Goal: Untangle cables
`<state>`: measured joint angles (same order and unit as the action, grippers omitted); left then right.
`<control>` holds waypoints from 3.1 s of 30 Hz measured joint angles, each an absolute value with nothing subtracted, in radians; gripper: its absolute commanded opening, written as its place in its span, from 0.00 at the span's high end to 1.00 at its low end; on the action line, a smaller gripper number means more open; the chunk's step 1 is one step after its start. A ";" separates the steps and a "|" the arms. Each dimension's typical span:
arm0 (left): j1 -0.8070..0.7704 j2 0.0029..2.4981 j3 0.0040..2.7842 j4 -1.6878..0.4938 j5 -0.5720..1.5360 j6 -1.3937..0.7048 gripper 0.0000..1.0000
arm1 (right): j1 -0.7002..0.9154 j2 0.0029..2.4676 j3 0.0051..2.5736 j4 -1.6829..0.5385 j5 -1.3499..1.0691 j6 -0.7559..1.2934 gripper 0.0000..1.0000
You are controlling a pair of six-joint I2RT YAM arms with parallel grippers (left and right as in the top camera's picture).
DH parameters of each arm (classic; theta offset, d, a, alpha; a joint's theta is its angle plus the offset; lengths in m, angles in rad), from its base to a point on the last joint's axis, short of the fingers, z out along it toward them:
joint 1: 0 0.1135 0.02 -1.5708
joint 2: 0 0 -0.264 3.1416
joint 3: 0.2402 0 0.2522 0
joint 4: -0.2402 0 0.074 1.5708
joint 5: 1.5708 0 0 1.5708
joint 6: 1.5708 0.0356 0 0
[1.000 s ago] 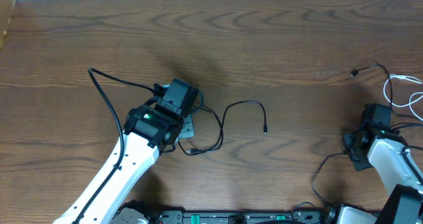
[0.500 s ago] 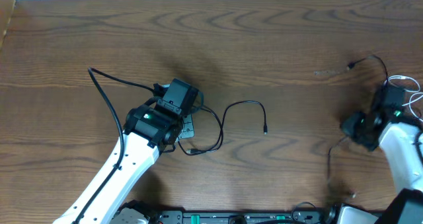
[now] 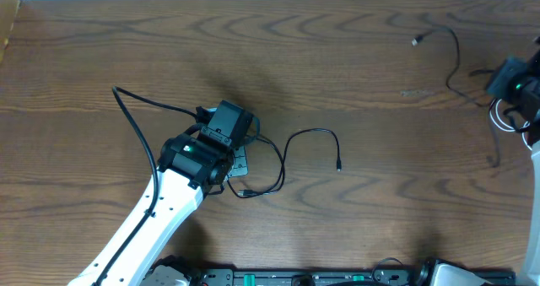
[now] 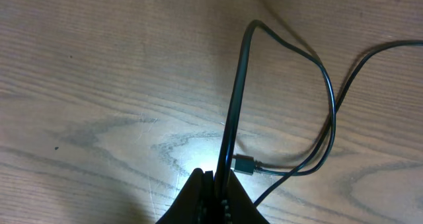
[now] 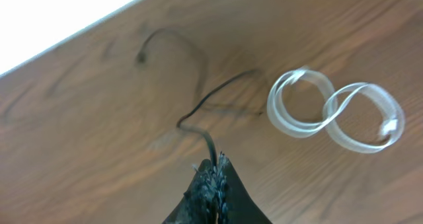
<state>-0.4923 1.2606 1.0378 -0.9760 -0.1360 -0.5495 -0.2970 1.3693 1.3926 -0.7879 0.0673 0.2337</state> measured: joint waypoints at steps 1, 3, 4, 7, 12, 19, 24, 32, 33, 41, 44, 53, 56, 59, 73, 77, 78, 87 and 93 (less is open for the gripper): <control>-0.492 1.261 1.038 -0.976 -0.136 -0.550 0.92 | -0.297 1.367 1.394 -0.757 0.109 0.223 0.99; -0.492 1.261 1.038 -0.976 -0.136 -0.550 0.92 | -0.297 1.367 1.396 -0.673 0.235 0.171 0.99; -0.492 1.261 1.038 -0.977 -0.136 -0.550 0.92 | -0.297 1.367 1.396 -0.632 0.299 0.139 0.99; -0.492 1.261 1.038 -0.976 -0.136 -0.550 0.92 | -0.300 1.367 1.396 -0.546 0.481 0.084 0.99; -0.492 1.261 1.038 -0.976 -0.136 -0.550 0.92 | -0.329 1.367 1.398 -0.586 0.549 0.049 0.78; -0.493 1.261 1.038 -0.976 -0.136 -0.550 0.92 | -0.328 1.374 1.401 -0.962 0.135 0.063 0.57; -0.492 1.261 1.038 -0.976 -0.136 -0.550 0.92 | -0.327 1.449 1.402 -1.176 -0.057 0.138 0.49; -0.492 1.261 1.038 -0.976 -0.136 -0.550 0.92 | -0.325 1.497 1.180 -1.161 -0.094 0.239 0.39; -0.493 1.261 1.038 -0.976 -0.136 -0.550 0.92 | -0.325 1.499 1.152 -1.147 -0.095 0.246 0.39; -0.493 1.261 1.038 -0.976 -0.136 -0.550 0.92 | -0.325 1.505 0.877 -0.692 -0.101 0.302 0.45; -0.492 1.261 1.038 -0.976 -0.129 -0.550 0.92 | -0.325 1.504 0.820 -0.558 -0.102 0.336 0.46; -0.492 1.261 1.038 -0.976 -0.114 -0.550 0.92 | -0.325 1.505 0.688 -0.370 -0.074 0.427 0.55; -0.492 1.261 1.038 -0.976 -0.112 -0.550 0.92 | -0.321 1.505 0.659 -0.310 -0.069 0.442 0.56; -0.492 1.261 1.038 -0.976 -0.110 -0.550 0.92 | -0.308 1.507 0.657 -0.281 -0.067 0.448 0.60; -0.492 1.261 1.038 -0.976 -0.110 -0.550 0.92 | -0.278 1.512 0.651 -0.332 0.021 0.464 0.67; -0.492 1.261 1.038 -0.976 -0.110 -0.550 0.92 | -0.277 1.517 0.650 -0.334 0.027 0.466 0.85; -0.492 1.261 1.038 -0.976 -0.110 -0.550 0.92 | -0.277 1.517 0.646 -0.334 0.030 0.469 0.88; -0.492 1.261 1.038 -0.976 -0.110 -0.550 0.92 | -0.277 1.496 0.607 -0.315 0.072 0.475 0.96; -0.492 1.261 1.038 -0.976 -0.110 -0.550 0.92 | -0.277 1.482 0.590 -0.309 0.098 0.490 0.99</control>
